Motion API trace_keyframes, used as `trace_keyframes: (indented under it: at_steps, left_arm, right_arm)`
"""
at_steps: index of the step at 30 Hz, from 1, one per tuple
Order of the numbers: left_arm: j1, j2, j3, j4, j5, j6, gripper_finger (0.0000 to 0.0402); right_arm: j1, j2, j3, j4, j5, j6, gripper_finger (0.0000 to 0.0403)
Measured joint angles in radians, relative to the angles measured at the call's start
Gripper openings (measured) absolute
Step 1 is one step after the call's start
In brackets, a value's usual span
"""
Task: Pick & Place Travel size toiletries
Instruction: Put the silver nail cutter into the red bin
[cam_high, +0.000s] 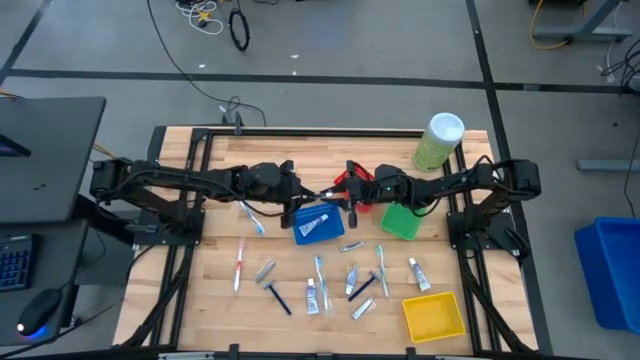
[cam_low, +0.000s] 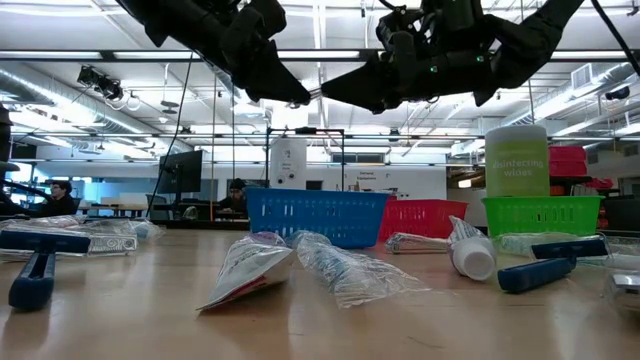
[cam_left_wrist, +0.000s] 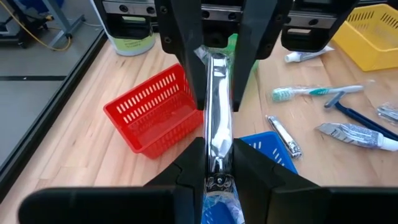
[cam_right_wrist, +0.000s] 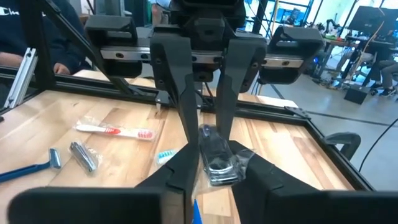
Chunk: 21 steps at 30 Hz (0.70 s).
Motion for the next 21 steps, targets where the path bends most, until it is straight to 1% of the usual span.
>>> trace_keyframes:
  at_steps: [5, 10, 16, 21]
  left_arm:
    - [0.000, 0.000, 0.000, 0.000, 0.000, 0.001, 0.0073]
    - [0.000, 0.000, 0.000, 0.001, -0.003, -0.001, 0.0077]
    - [0.000, 0.000, 0.000, -0.006, -0.007, -0.027, 0.0104]
    - [0.002, 0.000, 0.000, -0.007, -0.022, -0.054, 0.0126]
  right_arm:
    - [0.000, 0.000, 0.000, -0.001, -0.002, 0.001, 0.0063]
    - [0.000, 0.000, 0.000, -0.002, -0.004, 0.001, 0.0062]
    - [0.000, 0.000, 0.000, -0.028, -0.003, 0.001, 0.0061]
    - [0.003, 0.000, -0.004, -0.137, 0.010, 0.057, 0.0061]
